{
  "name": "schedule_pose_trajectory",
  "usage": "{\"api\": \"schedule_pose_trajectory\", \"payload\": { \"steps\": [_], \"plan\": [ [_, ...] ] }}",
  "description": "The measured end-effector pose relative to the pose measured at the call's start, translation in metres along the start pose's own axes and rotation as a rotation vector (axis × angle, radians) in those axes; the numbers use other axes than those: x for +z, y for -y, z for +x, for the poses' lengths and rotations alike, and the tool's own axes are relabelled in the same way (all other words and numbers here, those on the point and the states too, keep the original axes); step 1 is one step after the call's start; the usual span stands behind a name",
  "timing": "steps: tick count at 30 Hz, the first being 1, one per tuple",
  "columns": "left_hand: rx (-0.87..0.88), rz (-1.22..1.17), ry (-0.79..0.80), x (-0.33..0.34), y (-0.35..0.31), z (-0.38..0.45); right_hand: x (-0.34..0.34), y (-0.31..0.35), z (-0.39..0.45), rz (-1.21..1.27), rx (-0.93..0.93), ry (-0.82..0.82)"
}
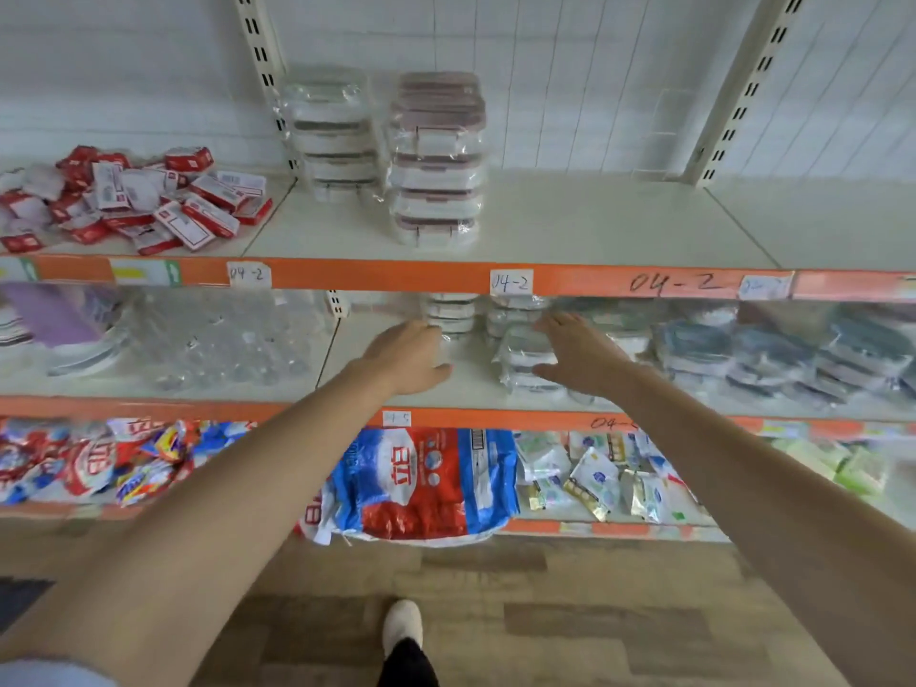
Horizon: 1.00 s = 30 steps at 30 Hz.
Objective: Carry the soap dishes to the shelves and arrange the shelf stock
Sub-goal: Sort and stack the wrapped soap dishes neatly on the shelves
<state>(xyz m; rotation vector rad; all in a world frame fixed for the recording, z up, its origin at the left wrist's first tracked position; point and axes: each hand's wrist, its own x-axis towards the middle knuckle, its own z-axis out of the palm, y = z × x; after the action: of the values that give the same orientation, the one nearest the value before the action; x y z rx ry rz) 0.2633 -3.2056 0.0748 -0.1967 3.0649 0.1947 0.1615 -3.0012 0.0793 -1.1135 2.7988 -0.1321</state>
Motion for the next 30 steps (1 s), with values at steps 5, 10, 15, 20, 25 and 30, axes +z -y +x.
{"api": "schedule_pose_trajectory", "payload": {
  "steps": [5, 10, 15, 20, 25, 30],
  "plan": [
    [-0.008, -0.025, 0.070, 0.031, -0.029, -0.005, 0.032, -0.020, -0.036, 0.026, 0.004, 0.100],
    [-0.011, -0.026, 0.092, 0.065, -0.036, 0.016, 0.070, -0.033, -0.030, 0.075, 0.009, 0.127],
    [-0.006, -0.073, 0.050, 0.119, -0.025, 0.066, 0.124, -0.058, 0.015, 0.082, 0.028, 0.097],
    [0.017, -0.082, -0.024, 0.168, 0.000, 0.127, 0.164, -0.083, 0.089, 0.068, 0.030, 0.013],
    [0.022, -0.068, -0.038, 0.198, 0.025, 0.164, 0.176, -0.098, 0.143, 0.014, 0.036, -0.049],
    [0.029, -0.095, -0.042, 0.214, 0.038, 0.192, 0.181, -0.110, 0.171, -0.077, 0.067, 0.018]
  ]
}}
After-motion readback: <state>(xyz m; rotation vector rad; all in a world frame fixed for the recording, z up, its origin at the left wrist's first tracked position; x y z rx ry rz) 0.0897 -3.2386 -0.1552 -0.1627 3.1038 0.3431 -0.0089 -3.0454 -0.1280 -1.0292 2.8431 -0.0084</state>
